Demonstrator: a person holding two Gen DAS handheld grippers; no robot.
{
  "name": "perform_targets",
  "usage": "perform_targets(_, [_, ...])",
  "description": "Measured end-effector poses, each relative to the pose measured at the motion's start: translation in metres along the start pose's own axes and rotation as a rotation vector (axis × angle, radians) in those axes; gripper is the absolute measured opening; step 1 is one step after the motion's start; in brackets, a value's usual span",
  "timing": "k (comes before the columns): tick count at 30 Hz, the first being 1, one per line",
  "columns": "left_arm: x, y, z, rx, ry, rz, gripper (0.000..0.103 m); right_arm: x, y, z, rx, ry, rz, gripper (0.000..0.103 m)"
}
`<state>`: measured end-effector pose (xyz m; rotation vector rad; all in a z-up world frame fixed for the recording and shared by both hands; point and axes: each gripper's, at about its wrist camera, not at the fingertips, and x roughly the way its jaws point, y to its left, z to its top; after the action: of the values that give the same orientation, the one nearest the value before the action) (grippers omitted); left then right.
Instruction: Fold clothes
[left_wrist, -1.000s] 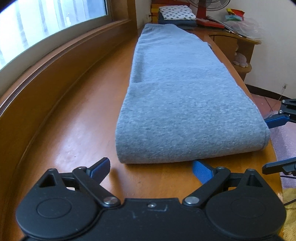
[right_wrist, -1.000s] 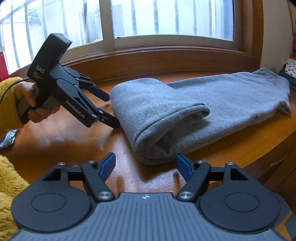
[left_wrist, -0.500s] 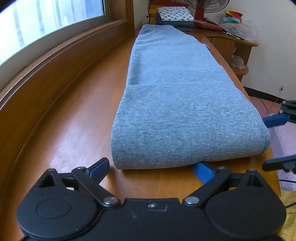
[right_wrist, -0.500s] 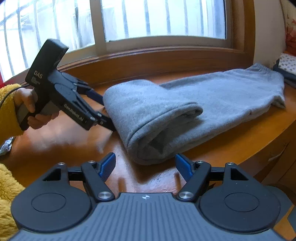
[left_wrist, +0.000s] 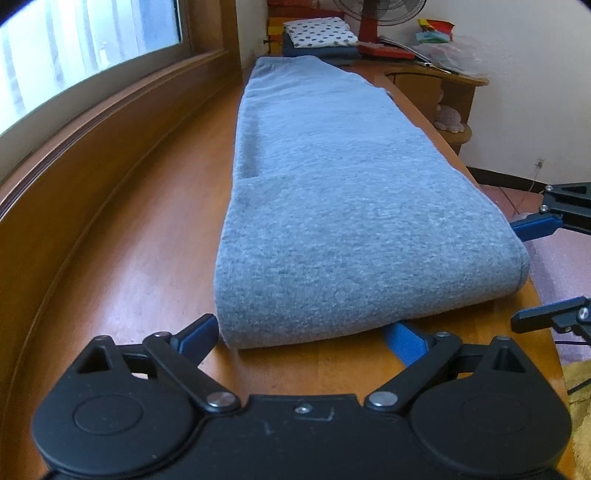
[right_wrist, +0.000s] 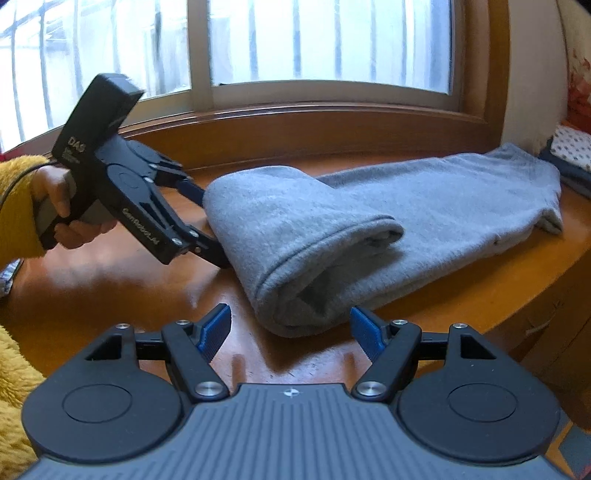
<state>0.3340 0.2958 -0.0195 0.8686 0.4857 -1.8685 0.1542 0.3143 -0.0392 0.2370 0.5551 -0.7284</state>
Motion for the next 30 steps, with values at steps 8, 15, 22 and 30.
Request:
perform_targets(8, [0.005,-0.003,0.004,0.029,-0.033,-0.051,0.087,0.011,0.014,-0.003,-0.131,-0.024,-0.081,0.049])
perform_targets(15, [-0.011,-0.001,0.005,-0.039,-0.047,-0.09,0.066,-0.003,-0.007,0.012,0.02,0.007,0.002,0.023])
perform_targets(22, [-0.056,-0.021,0.015,-0.094,-0.078,-0.096,0.065,-0.038,-0.036,0.02,0.245,-0.009,0.243,0.018])
perform_targets(30, [-0.059,-0.031,0.073,-0.077,-0.044,-0.104,0.066,-0.067,-0.083,0.014,0.537,-0.131,0.352,0.018])
